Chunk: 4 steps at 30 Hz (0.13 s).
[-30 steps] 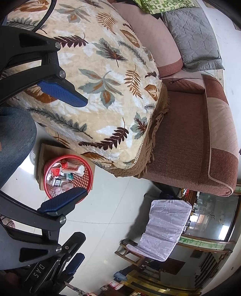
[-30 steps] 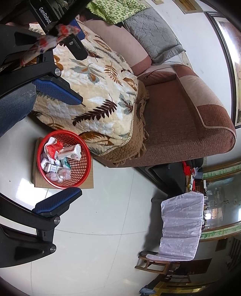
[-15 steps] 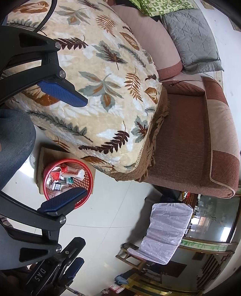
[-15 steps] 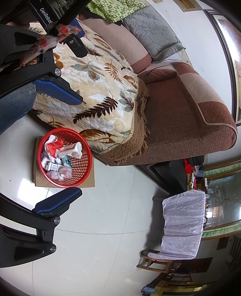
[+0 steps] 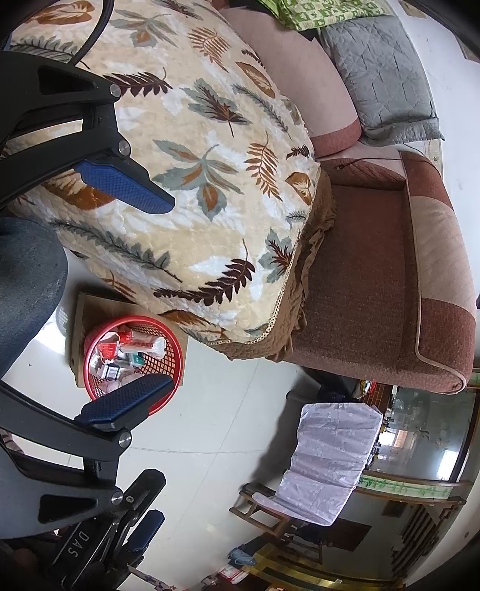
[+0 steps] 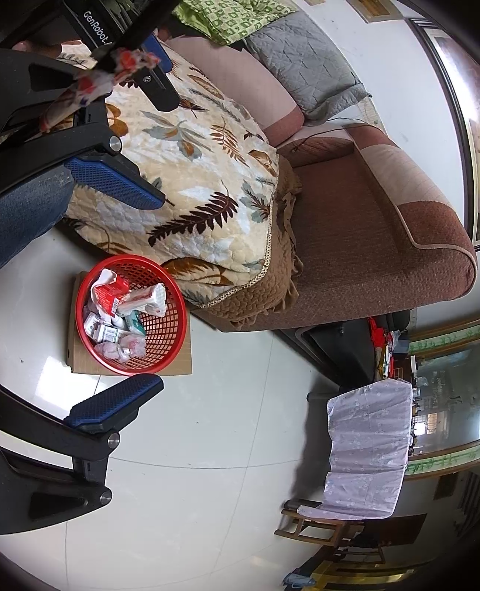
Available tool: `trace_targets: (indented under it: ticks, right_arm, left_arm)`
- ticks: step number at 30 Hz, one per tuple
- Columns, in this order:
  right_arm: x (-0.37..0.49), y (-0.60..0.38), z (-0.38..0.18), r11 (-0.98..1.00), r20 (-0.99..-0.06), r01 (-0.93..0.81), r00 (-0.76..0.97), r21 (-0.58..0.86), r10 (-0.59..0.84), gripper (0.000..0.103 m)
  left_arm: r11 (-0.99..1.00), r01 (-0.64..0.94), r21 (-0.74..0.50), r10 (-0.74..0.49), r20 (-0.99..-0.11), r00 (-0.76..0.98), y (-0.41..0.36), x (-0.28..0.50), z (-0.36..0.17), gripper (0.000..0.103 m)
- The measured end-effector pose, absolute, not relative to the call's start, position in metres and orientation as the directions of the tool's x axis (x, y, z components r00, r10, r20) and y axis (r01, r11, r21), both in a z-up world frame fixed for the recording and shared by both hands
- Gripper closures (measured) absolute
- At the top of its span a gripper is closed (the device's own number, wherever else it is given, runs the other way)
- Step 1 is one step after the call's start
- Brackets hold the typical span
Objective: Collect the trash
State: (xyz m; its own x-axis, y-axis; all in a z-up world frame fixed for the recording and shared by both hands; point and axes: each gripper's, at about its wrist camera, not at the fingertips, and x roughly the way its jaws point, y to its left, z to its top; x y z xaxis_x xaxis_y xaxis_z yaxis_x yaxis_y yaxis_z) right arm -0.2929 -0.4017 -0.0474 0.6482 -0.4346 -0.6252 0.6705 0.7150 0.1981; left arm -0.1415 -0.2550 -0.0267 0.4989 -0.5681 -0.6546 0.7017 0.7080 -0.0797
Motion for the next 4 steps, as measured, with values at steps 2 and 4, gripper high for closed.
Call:
trace_targets:
  ticks: [2,4]
  right_arm:
    - [-0.2929,-0.4018,-0.0469,0.716,-0.625,0.669,0.649,0.198,-0.434,0.01]
    - [-0.2851,-0.4022,-0.0449,0.725,-0.616,0.655,0.666,0.211,-0.422,0.01]
  left_arm:
    - [0.701,0.707,-0.091,-0.576,-0.658,0.486,-0.2553,-0.1407,-0.0265,0.016]
    - [0.708,0.702,-0.083,-0.568,-0.658,0.495,-0.2502,-0.1362,-0.0211,0.016]
